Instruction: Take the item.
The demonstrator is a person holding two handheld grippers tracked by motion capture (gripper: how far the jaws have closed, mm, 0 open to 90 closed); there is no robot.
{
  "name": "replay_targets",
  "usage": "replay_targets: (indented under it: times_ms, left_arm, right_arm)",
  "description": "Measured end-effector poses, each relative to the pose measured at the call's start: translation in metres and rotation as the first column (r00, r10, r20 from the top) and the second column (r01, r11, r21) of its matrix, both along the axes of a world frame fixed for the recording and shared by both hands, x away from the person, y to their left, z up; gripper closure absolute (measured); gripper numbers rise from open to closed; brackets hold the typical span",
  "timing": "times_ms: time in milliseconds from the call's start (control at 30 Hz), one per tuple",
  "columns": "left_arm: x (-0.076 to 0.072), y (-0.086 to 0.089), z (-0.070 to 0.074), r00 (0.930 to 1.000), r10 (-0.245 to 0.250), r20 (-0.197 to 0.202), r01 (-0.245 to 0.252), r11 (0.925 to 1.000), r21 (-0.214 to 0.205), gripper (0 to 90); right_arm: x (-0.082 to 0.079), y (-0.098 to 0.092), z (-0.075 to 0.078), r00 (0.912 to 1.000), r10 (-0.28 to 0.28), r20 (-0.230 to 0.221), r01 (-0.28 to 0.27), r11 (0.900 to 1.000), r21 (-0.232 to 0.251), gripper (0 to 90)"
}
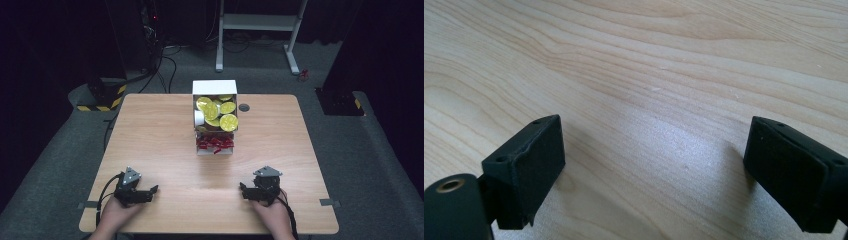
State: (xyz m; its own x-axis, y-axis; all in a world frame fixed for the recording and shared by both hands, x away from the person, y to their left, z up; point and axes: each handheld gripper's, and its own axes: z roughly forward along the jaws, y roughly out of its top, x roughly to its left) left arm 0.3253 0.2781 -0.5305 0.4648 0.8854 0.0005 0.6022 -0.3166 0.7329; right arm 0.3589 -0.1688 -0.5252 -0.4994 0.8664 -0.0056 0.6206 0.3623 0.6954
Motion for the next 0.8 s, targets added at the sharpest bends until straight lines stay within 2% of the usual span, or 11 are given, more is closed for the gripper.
replay_targets:
  times_ms: [467, 800]
  left_arm:
    - [0.0018, -0.0003, -0.0003, 0.9996, 0.024, -0.014, -0.024, 0.9997, 0.008, 6.0]
    - [0.0017, -0.0005, -0.0004, 0.9996, 0.027, -0.013, -0.027, 0.9996, 0.008, 5.8]
  right_arm:
    - [-0.0027, -0.001, 0.0, 1.0, 0.008, -0.001, -0.008, 1.0, 0.001, 9.4]
    - [-0.0029, -0.0018, -0.0001, 0.9999, 0.016, 0.002, -0.016, 0.9999, -0.001, 9.5]
